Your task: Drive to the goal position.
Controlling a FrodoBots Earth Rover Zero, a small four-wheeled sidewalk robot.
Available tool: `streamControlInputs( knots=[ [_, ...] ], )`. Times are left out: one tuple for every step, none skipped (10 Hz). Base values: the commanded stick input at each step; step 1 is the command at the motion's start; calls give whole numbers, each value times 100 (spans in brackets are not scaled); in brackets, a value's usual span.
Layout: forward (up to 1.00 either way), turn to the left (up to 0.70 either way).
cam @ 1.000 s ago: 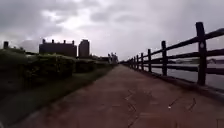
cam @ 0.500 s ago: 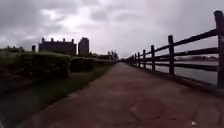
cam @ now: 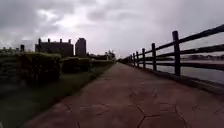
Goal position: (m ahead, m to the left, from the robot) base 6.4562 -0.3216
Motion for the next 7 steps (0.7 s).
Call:
streamControlInputs(
  knots=[
    [100,0],
    [100,0],
    [100,0],
    [100,0],
    [100,0],
    [100,0],
    [100,0]
  ],
)
